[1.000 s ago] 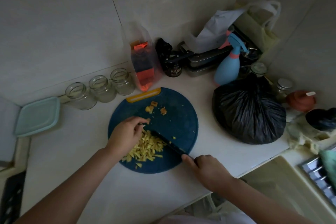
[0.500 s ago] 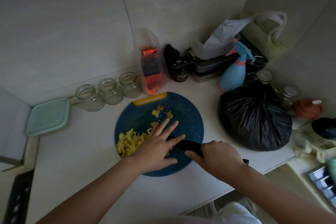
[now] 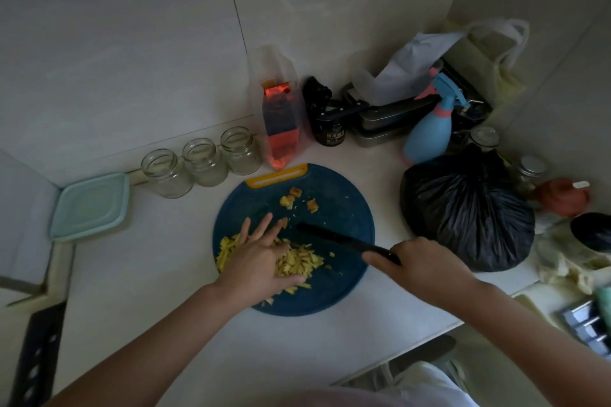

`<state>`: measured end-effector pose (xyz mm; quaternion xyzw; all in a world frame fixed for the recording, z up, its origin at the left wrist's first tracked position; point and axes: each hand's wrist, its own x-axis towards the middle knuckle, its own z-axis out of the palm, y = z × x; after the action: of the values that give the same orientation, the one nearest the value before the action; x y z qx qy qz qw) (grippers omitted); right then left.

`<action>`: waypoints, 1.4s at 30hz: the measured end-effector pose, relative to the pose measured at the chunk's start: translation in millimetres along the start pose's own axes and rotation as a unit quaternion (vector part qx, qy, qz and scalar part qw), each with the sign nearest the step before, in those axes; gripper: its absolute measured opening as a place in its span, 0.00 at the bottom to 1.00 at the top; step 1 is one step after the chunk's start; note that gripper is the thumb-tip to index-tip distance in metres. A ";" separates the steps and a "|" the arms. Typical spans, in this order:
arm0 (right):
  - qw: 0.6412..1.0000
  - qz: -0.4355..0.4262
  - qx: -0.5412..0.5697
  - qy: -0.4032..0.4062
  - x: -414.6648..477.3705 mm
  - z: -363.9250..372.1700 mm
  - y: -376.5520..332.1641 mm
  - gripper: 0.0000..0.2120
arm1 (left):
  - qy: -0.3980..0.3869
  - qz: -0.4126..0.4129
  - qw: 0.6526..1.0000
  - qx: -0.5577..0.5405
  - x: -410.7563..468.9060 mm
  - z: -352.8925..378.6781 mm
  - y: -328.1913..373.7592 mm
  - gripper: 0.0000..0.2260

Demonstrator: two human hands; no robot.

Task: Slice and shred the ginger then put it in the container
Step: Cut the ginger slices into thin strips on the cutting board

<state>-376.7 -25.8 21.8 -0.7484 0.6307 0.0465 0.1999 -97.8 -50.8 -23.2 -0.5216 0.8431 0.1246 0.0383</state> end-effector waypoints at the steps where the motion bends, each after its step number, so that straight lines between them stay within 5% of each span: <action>1: 0.999 0.014 0.044 0.010 2.9 2.9 5.4 0.31 | 0.019 0.000 0.999 -0.030 -1.6 1.8 -2.4 0.46; 4: 0.993 0.031 0.115 0.022 12.9 17.2 17.0 0.32 | 0.154 -0.001 0.984 -0.092 -0.7 9.4 -11.2 0.18; 7: 0.991 0.042 0.128 0.007 14.8 36.6 23.0 0.31 | 0.210 -0.032 0.966 -0.147 8.4 10.8 -17.8 0.05; 15: 0.993 -0.003 0.113 -0.026 -2.2 70.4 5.4 0.33 | 0.175 -0.152 0.940 -0.252 19.5 -5.7 -35.6 0.04; 27: 0.966 0.099 0.239 0.006 36.9 45.2 7.5 0.36 | 0.049 -0.193 0.943 -0.266 70.8 -2.3 -33.2 0.16; 34: 0.952 0.125 0.279 0.004 65.5 39.0 2.9 0.36 | -0.029 -0.158 0.958 -0.237 79.3 -1.3 -29.6 0.10; 42: 0.950 0.132 0.282 -0.008 83.1 34.5 1.9 0.36 | 0.079 -0.211 0.913 -0.341 96.2 -8.0 -41.8 0.02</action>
<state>-355.7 -90.6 -37.0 -0.5714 0.7095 -0.1010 0.3998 -103.6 -154.2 -41.3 -0.6770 0.6198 0.3523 -0.1828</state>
